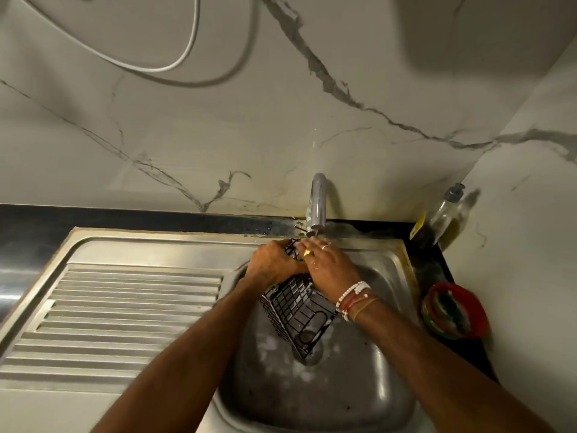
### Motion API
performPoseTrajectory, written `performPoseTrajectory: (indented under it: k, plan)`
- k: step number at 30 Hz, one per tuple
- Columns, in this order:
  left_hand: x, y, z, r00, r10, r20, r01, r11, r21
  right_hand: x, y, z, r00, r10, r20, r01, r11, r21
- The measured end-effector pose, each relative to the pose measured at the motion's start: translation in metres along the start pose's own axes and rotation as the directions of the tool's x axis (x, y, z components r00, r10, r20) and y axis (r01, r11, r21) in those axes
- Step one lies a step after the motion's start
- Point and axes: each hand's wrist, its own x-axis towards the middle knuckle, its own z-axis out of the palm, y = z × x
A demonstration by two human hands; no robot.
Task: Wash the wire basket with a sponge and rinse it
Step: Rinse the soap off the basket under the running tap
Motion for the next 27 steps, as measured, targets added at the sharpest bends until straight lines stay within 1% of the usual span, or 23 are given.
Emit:
performPoseTrajectory:
  k: [1, 2, 3, 6, 7, 8, 10, 11, 13, 14, 16, 17, 18, 19, 21, 22, 23, 25, 27]
  plan:
    - [0.001, -0.001, -0.001, 1.0, 0.005, -0.003, -0.005, 1.0, 0.007, 0.0, 0.008, 0.001, 0.998, -0.044, -0.033, 0.045, 0.998, 0.048]
    - [0.0, -0.001, -0.002, 1.0, 0.009, -0.007, -0.009, 1.0, 0.017, 0.0, 0.015, -0.001, 0.998, -0.05, -0.048, 0.054, 0.995, 0.085]
    - [-0.001, -0.001, -0.002, 1.0, 0.012, -0.013, -0.012, 1.0, 0.028, 0.001, 0.021, -0.004, 0.999, -0.02, -0.034, 0.024, 0.994, 0.111]
    - [-0.005, 0.002, 0.001, 0.999, 0.01, -0.041, -0.007, 0.998, 0.056, 0.006, 0.019, -0.012, 0.979, 0.197, 0.05, -0.202, 0.966, 0.16]
    - [-0.006, 0.002, 0.001, 0.999, 0.012, -0.051, -0.009, 0.998, 0.055, 0.009, 0.013, -0.015, 0.974, 0.222, 0.038, -0.225, 0.955, 0.193]
    - [-0.009, 0.001, 0.001, 0.998, 0.011, -0.062, -0.009, 0.999, 0.033, 0.014, 0.008, -0.016, 0.976, 0.219, 0.013, -0.215, 0.946, 0.242]
    - [-0.015, -0.002, 0.0, 0.995, 0.017, -0.096, -0.02, 0.999, -0.03, 0.022, 0.002, -0.013, 0.973, 0.23, -0.033, -0.2, 0.902, 0.381]
    - [-0.018, -0.003, -0.001, 0.992, 0.03, -0.122, -0.036, 0.998, -0.05, 0.025, 0.005, -0.011, 0.969, 0.249, -0.009, -0.217, 0.863, 0.457]
    - [-0.027, -0.004, -0.004, 0.984, 0.053, -0.172, -0.065, 0.996, -0.061, 0.03, 0.013, -0.01, 0.968, 0.236, 0.088, -0.244, 0.785, 0.569]
    - [-0.032, -0.004, -0.005, 0.981, 0.058, -0.188, -0.073, 0.994, -0.076, 0.032, 0.016, -0.011, 0.965, 0.22, 0.146, -0.261, 0.724, 0.639]
    - [-0.04, -0.005, -0.009, 0.976, 0.037, -0.216, -0.066, 0.989, -0.132, 0.035, 0.018, -0.014, 0.956, 0.169, 0.242, -0.295, 0.519, 0.802]
    - [-0.044, -0.006, -0.011, 0.974, 0.023, -0.224, -0.06, 0.986, -0.158, 0.037, 0.018, -0.013, 0.952, 0.14, 0.273, -0.307, 0.452, 0.838]
    - [-0.047, -0.007, -0.012, 0.973, 0.011, -0.23, -0.054, 0.982, -0.183, 0.038, 0.018, -0.01, 0.945, 0.111, 0.307, -0.324, 0.426, 0.845]
    - [-0.05, -0.008, -0.013, 0.97, -0.002, -0.241, -0.05, 0.977, -0.208, 0.039, 0.019, -0.004, 0.93, 0.106, 0.351, -0.359, 0.455, 0.815]
    - [-0.055, -0.009, -0.016, 0.966, -0.014, -0.26, -0.049, 0.971, -0.236, 0.038, 0.022, 0.009, 0.898, 0.144, 0.416, -0.422, 0.547, 0.723]
    - [-0.058, -0.011, -0.018, 0.964, -0.017, -0.264, -0.051, 0.968, -0.248, 0.037, 0.02, 0.008, 0.892, 0.165, 0.422, -0.433, 0.585, 0.686]
    - [-0.058, -0.013, -0.02, 0.964, -0.02, -0.267, -0.05, 0.966, -0.253, 0.038, 0.017, 0.006, 0.891, 0.178, 0.418, -0.435, 0.601, 0.671]
    - [-0.058, -0.017, -0.022, 0.968, -0.038, -0.246, -0.025, 0.968, -0.248, 0.043, 0.007, -0.002, 0.905, 0.165, 0.393, -0.411, 0.581, 0.702]
    - [-0.058, -0.022, -0.019, 0.972, -0.057, -0.23, -0.004, 0.966, -0.257, 0.05, -0.003, -0.015, 0.932, 0.094, 0.35, -0.341, 0.555, 0.759]
